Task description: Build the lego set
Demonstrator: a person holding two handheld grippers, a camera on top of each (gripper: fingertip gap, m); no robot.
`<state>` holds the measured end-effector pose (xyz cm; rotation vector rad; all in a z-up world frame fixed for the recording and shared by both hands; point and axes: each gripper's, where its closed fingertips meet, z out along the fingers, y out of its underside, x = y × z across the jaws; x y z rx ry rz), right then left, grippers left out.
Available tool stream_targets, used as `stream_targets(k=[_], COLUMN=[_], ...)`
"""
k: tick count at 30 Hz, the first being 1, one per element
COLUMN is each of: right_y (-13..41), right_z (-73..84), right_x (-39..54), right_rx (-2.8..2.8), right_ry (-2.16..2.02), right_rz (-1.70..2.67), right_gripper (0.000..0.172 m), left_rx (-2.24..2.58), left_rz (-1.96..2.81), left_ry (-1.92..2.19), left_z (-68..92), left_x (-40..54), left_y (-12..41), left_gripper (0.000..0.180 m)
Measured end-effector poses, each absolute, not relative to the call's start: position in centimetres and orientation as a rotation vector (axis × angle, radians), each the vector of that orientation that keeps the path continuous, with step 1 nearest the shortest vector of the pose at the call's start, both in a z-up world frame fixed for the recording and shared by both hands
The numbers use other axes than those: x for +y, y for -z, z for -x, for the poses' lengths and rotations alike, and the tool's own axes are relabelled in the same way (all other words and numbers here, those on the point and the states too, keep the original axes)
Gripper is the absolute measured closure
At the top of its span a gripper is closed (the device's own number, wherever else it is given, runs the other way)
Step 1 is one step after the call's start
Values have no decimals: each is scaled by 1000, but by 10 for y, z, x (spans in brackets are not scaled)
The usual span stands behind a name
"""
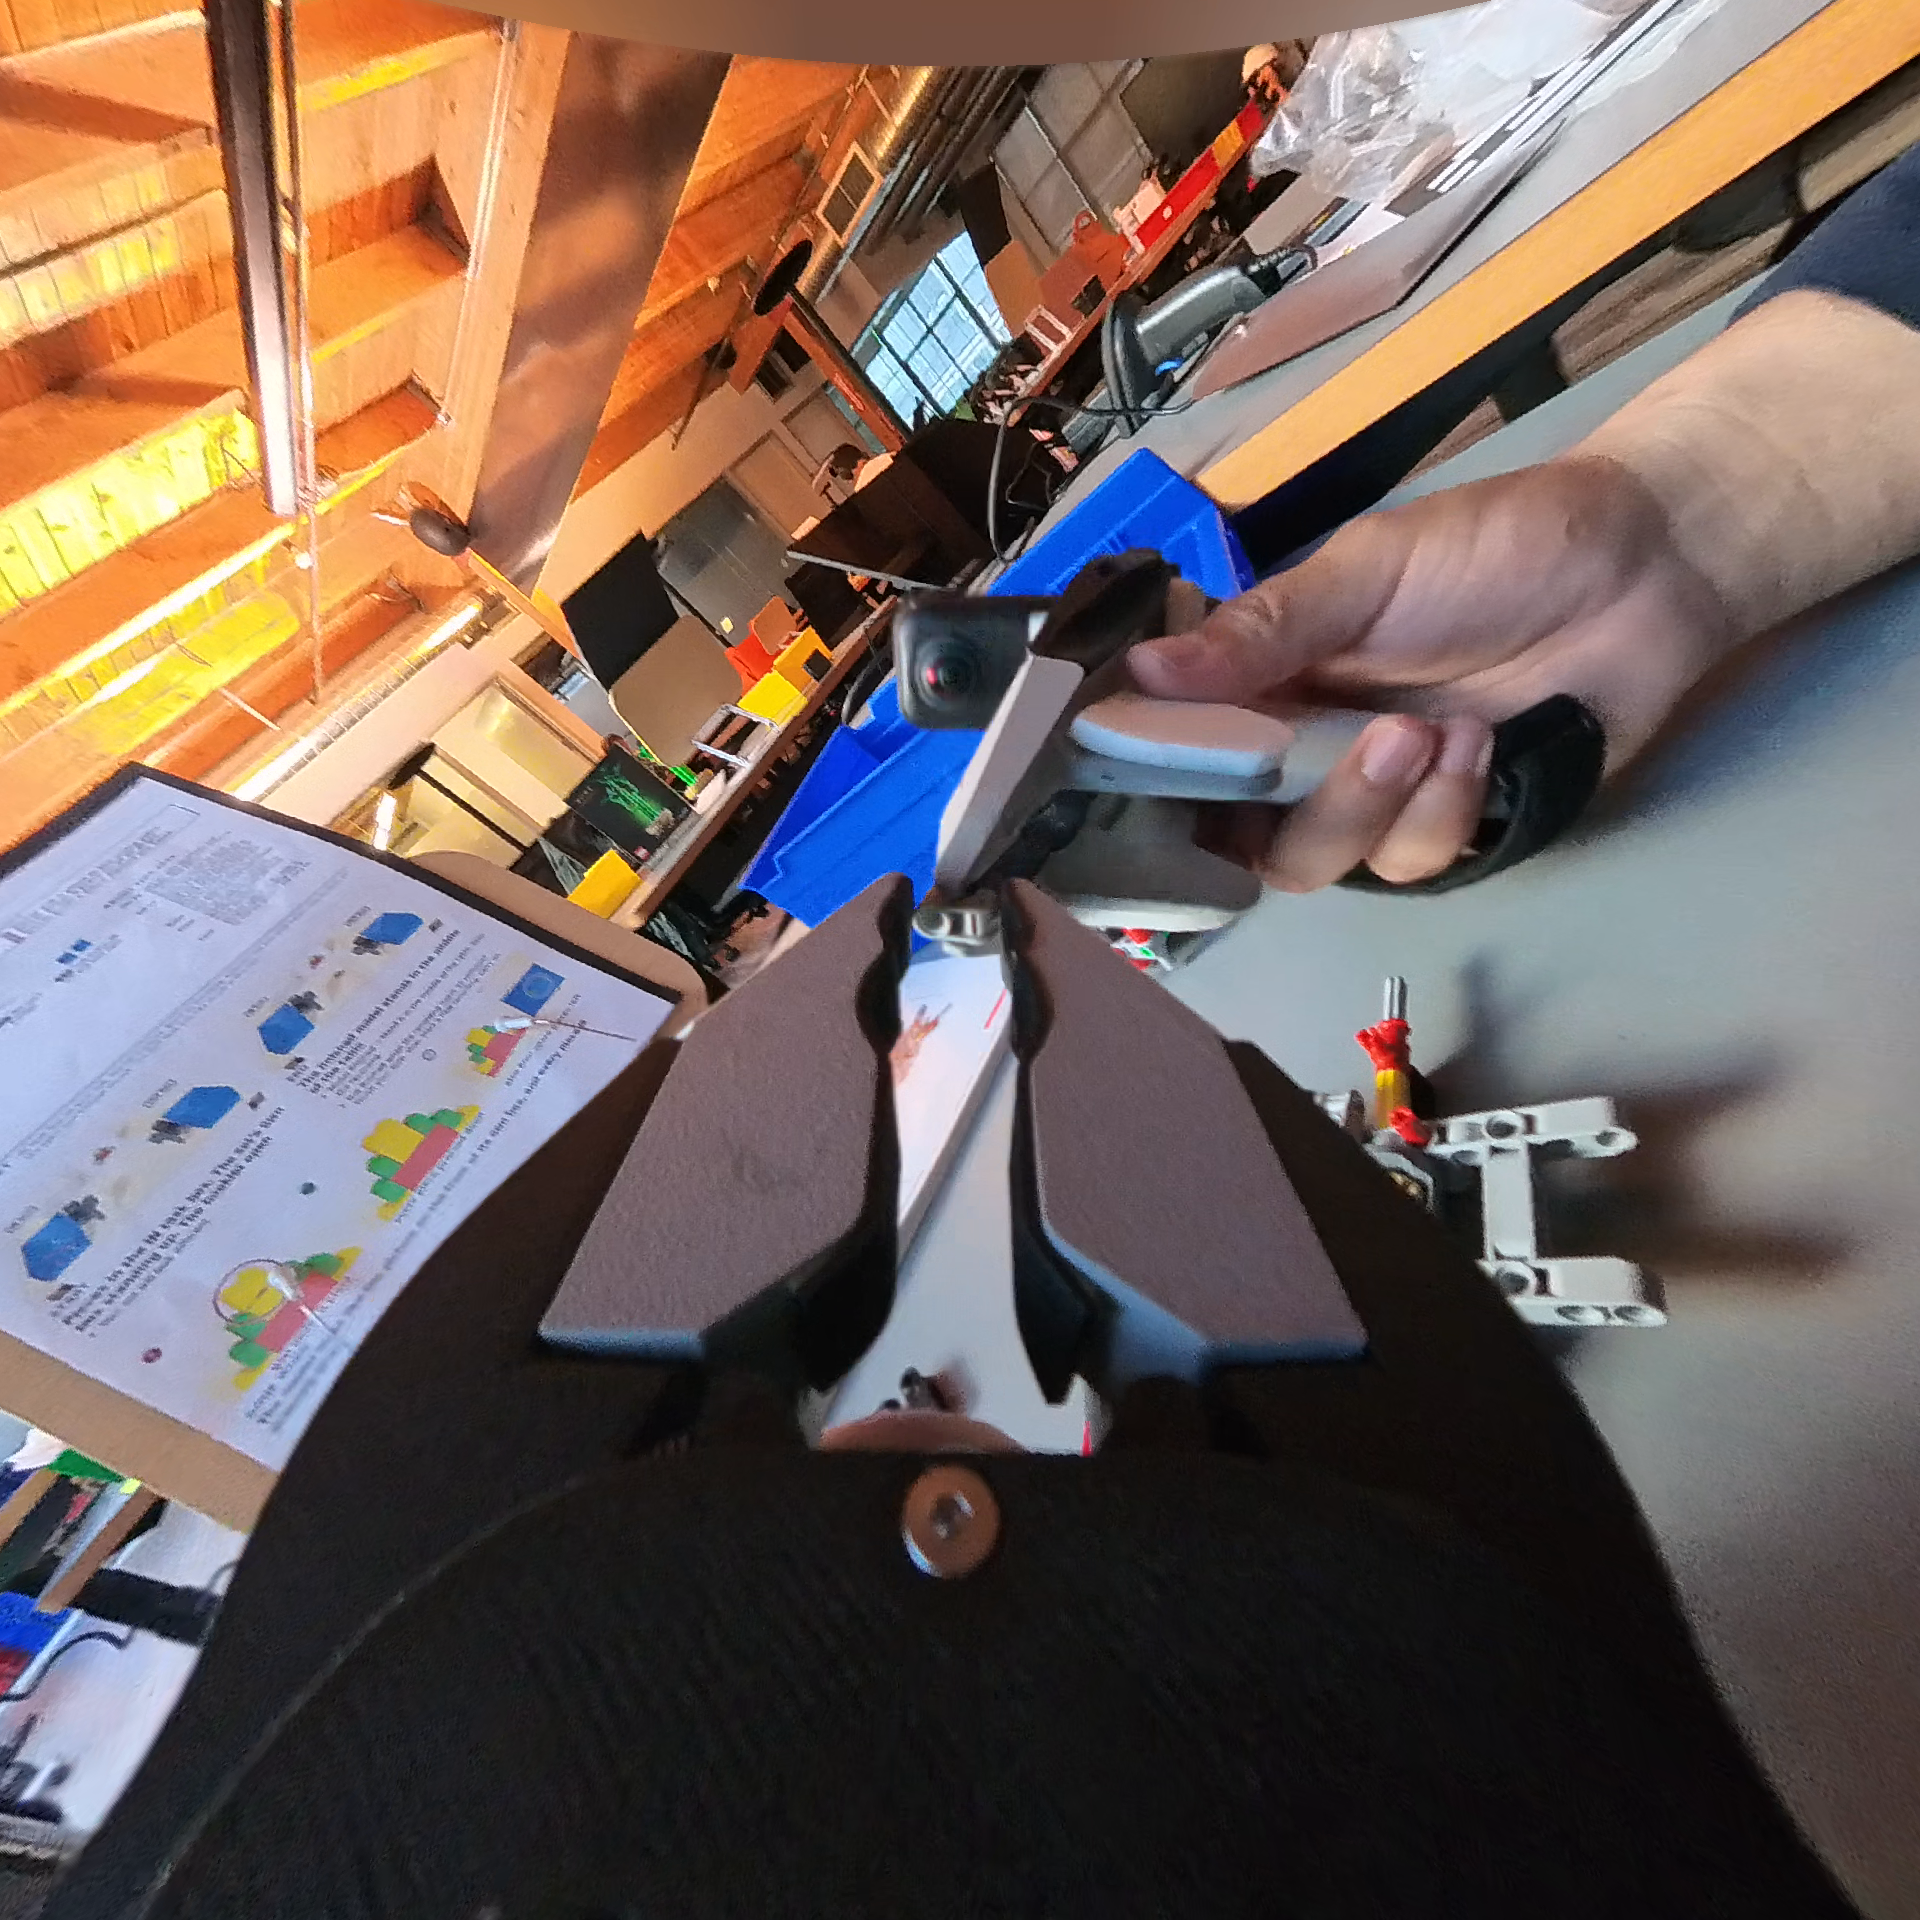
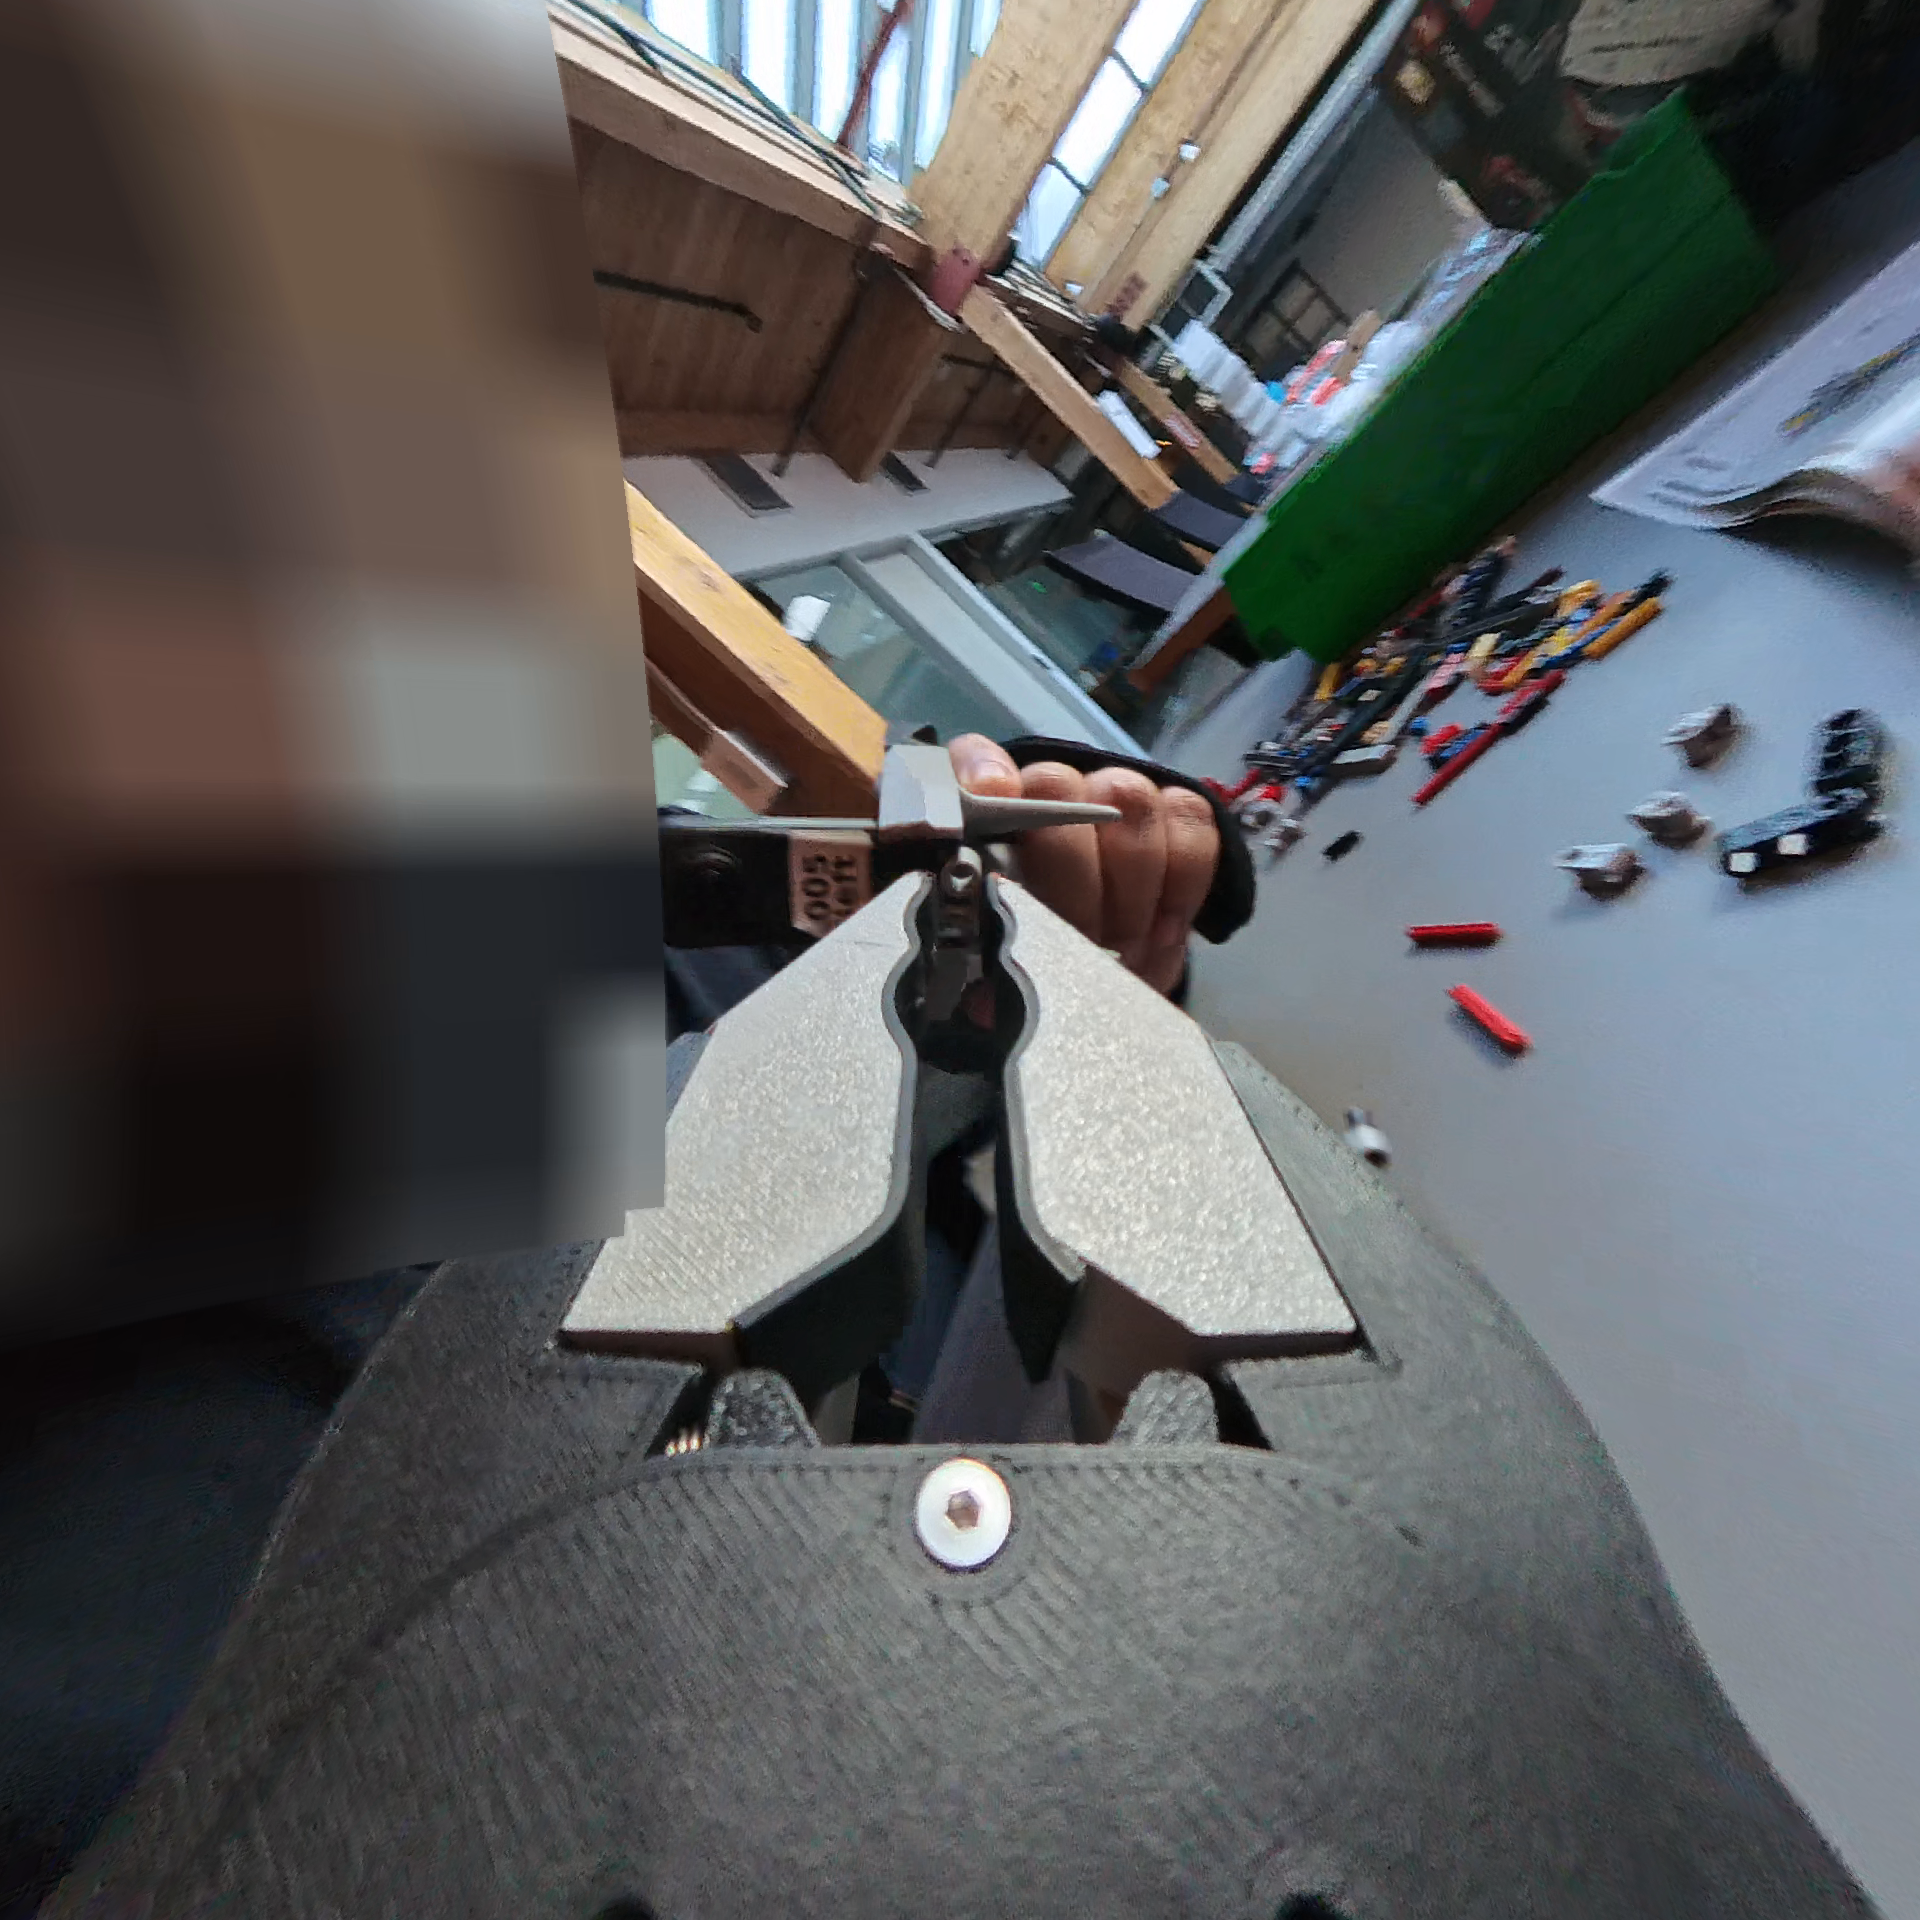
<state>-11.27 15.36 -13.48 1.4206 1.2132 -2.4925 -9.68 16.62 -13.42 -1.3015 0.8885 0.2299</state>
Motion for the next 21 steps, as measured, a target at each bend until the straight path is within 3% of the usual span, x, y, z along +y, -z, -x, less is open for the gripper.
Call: stream_targets(k=[1, 7, 21], right_y=[139, 176, 167], right_z=[114, 114, 113], right_x=[155, 162, 152], right_rx=[1281, 1736, 1491], right_ry=[2474, 2194, 2259], right_rz=[-1483, -1801, -1635], right_gripper=[167, 167, 167], left_rx=[898, 1005, 1040], left_rz=[1325, 1450, 1421], left_ry=[-210, -172, -239], left_z=[97, 97, 96], left_x=[167, 172, 171], left_y=[139, 170, 170], left_gripper=[163, 161, 167])
